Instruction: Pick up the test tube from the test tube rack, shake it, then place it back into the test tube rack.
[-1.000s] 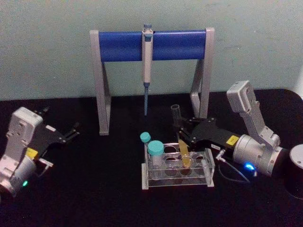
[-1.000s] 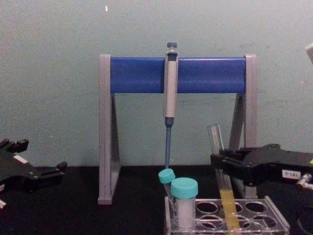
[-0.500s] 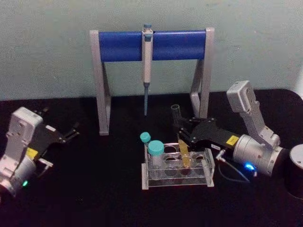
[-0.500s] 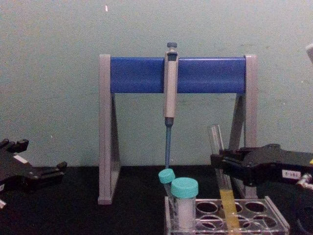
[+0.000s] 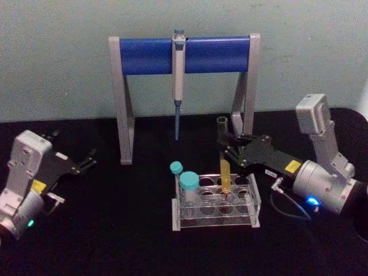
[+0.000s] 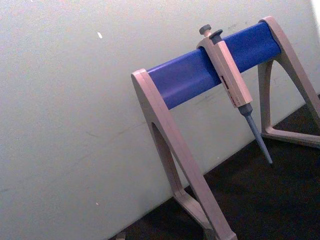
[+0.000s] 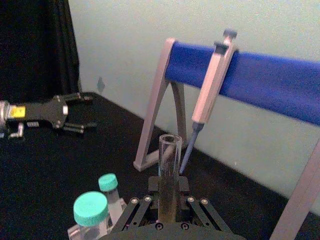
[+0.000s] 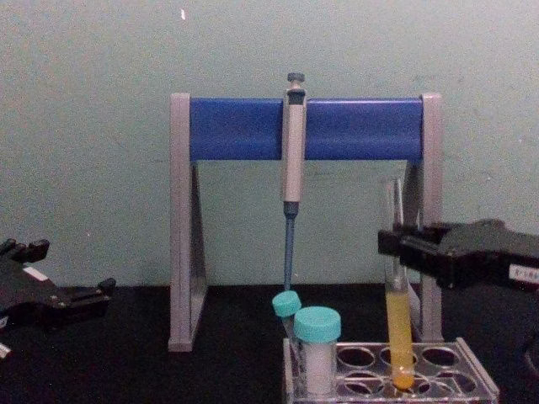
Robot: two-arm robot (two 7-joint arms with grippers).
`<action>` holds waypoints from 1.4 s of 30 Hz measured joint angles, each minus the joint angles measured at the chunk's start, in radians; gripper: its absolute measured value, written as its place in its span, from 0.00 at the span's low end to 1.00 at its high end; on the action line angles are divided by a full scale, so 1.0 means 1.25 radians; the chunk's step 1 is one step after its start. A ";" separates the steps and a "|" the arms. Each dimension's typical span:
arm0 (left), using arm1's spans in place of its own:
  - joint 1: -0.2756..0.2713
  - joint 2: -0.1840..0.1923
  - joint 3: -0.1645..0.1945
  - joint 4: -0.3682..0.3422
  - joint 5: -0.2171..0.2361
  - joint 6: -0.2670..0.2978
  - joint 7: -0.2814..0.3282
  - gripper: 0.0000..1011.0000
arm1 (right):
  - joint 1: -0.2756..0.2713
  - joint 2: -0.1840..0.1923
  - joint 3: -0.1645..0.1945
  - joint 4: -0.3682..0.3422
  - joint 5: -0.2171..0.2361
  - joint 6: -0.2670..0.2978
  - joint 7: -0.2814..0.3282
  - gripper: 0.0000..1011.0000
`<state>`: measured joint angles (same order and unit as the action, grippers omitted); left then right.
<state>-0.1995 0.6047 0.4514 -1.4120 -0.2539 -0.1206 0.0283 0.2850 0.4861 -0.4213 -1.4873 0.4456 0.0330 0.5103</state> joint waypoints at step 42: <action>0.000 0.000 0.000 0.000 0.000 0.000 0.000 0.99 | -0.023 -0.032 0.063 -0.038 0.016 -0.137 0.024 0.22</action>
<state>-0.1995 0.6047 0.4514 -1.4120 -0.2539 -0.1206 0.0283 0.2558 0.4466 -0.3423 -1.5347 0.4661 -0.1386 0.5405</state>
